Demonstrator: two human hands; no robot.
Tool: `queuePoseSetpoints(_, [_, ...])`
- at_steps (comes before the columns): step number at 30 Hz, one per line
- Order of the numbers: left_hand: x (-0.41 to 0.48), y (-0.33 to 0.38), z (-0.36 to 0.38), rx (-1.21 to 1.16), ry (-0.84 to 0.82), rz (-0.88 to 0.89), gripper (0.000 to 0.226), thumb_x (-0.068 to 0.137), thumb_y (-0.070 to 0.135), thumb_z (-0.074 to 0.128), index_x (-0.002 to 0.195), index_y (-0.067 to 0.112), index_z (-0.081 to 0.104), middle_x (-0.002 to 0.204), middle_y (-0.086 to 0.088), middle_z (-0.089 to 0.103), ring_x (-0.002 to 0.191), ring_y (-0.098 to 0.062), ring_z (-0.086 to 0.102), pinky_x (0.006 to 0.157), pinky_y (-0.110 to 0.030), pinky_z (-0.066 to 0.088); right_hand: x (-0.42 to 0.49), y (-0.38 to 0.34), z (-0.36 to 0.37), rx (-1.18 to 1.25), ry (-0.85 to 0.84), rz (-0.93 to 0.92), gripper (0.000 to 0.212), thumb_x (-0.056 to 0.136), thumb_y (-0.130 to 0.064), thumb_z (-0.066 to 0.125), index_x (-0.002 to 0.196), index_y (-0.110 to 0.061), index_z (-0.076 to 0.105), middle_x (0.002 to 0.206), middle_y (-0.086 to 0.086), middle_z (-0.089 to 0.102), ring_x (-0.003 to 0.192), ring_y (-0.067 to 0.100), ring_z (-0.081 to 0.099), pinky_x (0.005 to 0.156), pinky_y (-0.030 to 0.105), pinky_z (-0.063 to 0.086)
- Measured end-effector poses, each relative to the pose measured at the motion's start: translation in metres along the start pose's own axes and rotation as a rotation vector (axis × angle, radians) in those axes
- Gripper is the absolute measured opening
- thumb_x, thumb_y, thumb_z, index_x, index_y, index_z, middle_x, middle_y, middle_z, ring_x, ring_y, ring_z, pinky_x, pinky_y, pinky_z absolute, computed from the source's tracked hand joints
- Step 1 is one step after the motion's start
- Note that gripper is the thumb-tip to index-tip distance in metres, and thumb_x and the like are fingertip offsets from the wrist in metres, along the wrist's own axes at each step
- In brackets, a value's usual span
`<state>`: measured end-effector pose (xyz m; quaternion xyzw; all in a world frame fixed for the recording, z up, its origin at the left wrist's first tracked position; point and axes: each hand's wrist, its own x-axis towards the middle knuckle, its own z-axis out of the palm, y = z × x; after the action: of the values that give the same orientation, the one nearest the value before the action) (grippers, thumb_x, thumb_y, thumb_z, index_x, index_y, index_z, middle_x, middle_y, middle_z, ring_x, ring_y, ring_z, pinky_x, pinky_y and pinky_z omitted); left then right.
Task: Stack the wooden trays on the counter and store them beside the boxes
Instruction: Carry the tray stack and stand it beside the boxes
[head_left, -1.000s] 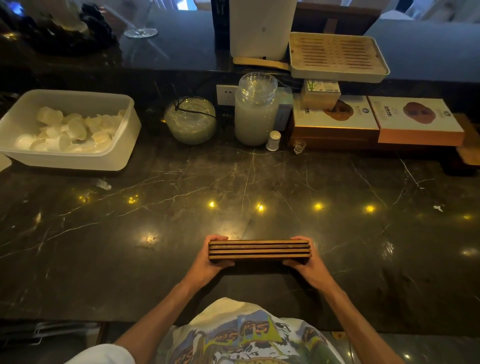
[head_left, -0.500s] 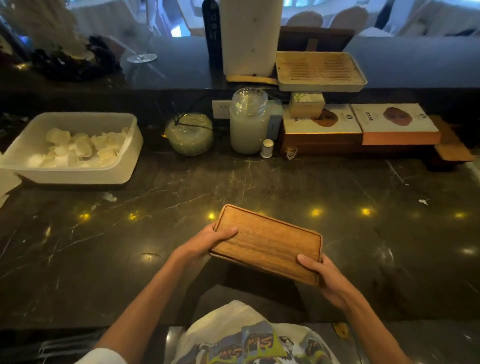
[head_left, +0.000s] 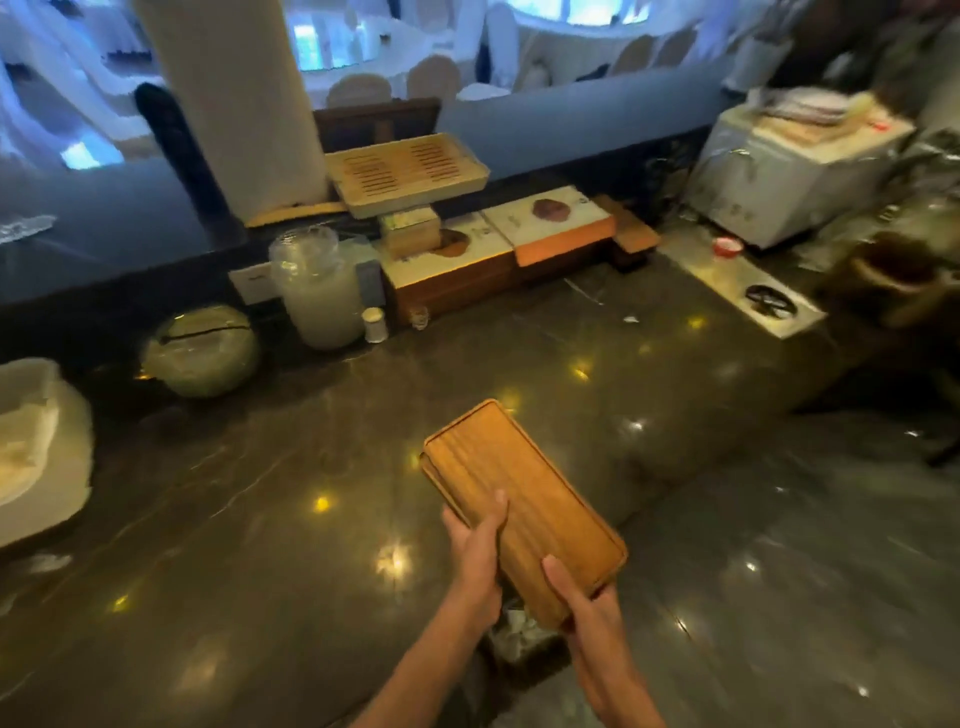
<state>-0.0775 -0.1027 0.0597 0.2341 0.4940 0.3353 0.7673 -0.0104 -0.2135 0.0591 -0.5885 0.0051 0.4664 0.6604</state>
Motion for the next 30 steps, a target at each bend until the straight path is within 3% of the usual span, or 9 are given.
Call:
queuePoseSetpoints(4, [-0.018,-0.031,0.028,0.127,-0.095,-0.094,0.051,0.082,0.023,0.074,0.125,0.023,0.047,0.116,-0.007,0.068,0.095,-0.023,0.069,0.068,-0.035,0.058,-0.029,-0.009,-0.065,0.182,-0.008,0.112,0.057,0.081,-0.031,0.062,0.135,-0.017,0.049,0.115,0.008,0.072,0.098,0.025,0.072,0.07,0.041,0.06])
queuePoseSetpoints(7, [-0.029,-0.044,0.062,0.203,-0.233,-0.152,0.044,0.083,0.022,0.072,0.122,0.018,0.051,0.111,-0.01,0.07,0.095,-0.026,0.07,0.071,-0.037,0.059,-0.028,-0.043,-0.116,0.376,0.018,0.082,0.066,0.08,-0.05,0.055,0.138,-0.022,0.046,0.136,0.017,0.058,0.111,0.033,0.064,0.093,0.056,0.049])
queuePoseSetpoints(9, [-0.037,-0.05,0.089,0.297,-0.335,-0.178,0.047,0.085,0.022,0.071,0.126,0.02,0.048,0.115,-0.009,0.067,0.101,-0.026,0.068,0.079,-0.04,0.058,-0.022,-0.072,-0.152,0.334,-0.029,0.027,0.071,0.08,-0.067,0.054,0.142,-0.033,0.041,0.141,0.016,0.053,0.123,0.037,0.057,0.097,0.059,0.046])
queuePoseSetpoints(12, [-0.038,-0.076,0.138,0.417,-0.457,-0.139,0.048,0.086,0.02,0.069,0.128,0.021,0.046,0.116,-0.006,0.066,0.102,-0.023,0.067,0.079,-0.035,0.057,0.001,-0.112,-0.192,0.054,-0.037,-0.003,0.074,0.078,-0.077,0.05,0.142,-0.04,0.042,0.14,0.007,0.055,0.123,0.023,0.059,0.095,0.041,0.052])
queuePoseSetpoints(15, [-0.033,-0.109,0.193,0.471,-0.517,-0.105,0.051,0.085,0.016,0.069,0.131,0.02,0.047,0.117,-0.006,0.066,0.104,-0.023,0.066,0.084,-0.037,0.055,0.032,-0.136,-0.219,-0.282,0.027,-0.1,0.062,0.073,-0.07,0.064,0.131,-0.055,0.045,0.136,-0.013,0.056,0.113,0.0,0.061,0.084,0.016,0.052])
queuePoseSetpoints(17, [-0.024,-0.131,0.234,0.477,-0.538,-0.089,0.051,0.084,0.016,0.069,0.13,0.021,0.047,0.117,-0.006,0.066,0.104,-0.022,0.067,0.087,-0.039,0.055,0.051,-0.154,-0.247,-0.344,0.03,-0.187,0.066,0.072,-0.063,0.071,0.13,-0.061,0.038,0.131,-0.023,0.055,0.107,-0.011,0.059,0.076,0.007,0.05])
queuePoseSetpoints(21, [-0.013,-0.168,0.311,0.504,-0.554,-0.065,0.061,0.083,0.023,0.071,0.136,0.022,0.042,0.124,-0.007,0.063,0.109,-0.023,0.064,0.094,-0.044,0.052,0.089,-0.206,-0.309,-0.289,0.038,-0.173,0.079,0.074,-0.055,0.074,0.14,-0.056,0.031,0.131,-0.018,0.057,0.106,-0.005,0.062,0.076,0.015,0.054])
queuePoseSetpoints(26, [0.016,-0.181,0.4,0.522,-0.532,0.021,0.068,0.083,0.029,0.071,0.142,0.029,0.036,0.125,0.003,0.059,0.108,-0.013,0.064,0.079,-0.028,0.054,0.151,-0.269,-0.35,-0.289,0.002,-0.195,0.08,0.073,-0.055,0.078,0.141,-0.053,0.036,0.13,-0.019,0.06,0.111,0.0,0.062,0.078,0.019,0.056])
queuePoseSetpoints(30, [0.061,-0.162,0.446,0.517,-0.468,0.11,0.071,0.085,0.039,0.068,0.145,0.034,0.03,0.133,0.004,0.054,0.115,-0.014,0.06,0.094,-0.04,0.053,0.216,-0.316,-0.34,-0.342,-0.051,-0.264,0.081,0.072,-0.055,0.078,0.141,-0.054,0.035,0.127,-0.03,0.059,0.113,-0.004,0.059,0.077,0.013,0.053])
